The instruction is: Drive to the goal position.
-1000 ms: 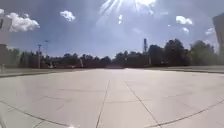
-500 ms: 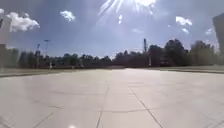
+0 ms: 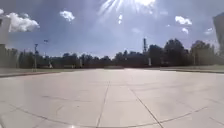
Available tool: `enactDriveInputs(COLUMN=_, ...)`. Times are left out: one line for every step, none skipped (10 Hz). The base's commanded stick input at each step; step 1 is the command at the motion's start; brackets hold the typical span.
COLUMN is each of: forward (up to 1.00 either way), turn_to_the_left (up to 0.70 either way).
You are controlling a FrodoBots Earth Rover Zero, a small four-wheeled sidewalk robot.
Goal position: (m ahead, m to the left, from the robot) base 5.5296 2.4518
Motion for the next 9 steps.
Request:
enactDriveInputs(forward=0.70, turn_to_the_left=0.01)
enactDriveInputs(forward=0.70, turn_to_the_left=0.01)
enactDriveInputs(forward=0.70, turn_to_the_left=0.01)
enactDriveInputs(forward=0.70, turn_to_the_left=0.01)
enactDriveInputs(forward=0.70, turn_to_the_left=0.01)
enactDriveInputs(forward=0.70, turn_to_the_left=0.01)
enactDriveInputs(forward=0.70, turn_to_the_left=0.01)
enactDriveInputs(forward=0.70, turn_to_the_left=0.01)
enactDriveInputs(forward=0.70, turn_to_the_left=0.01)
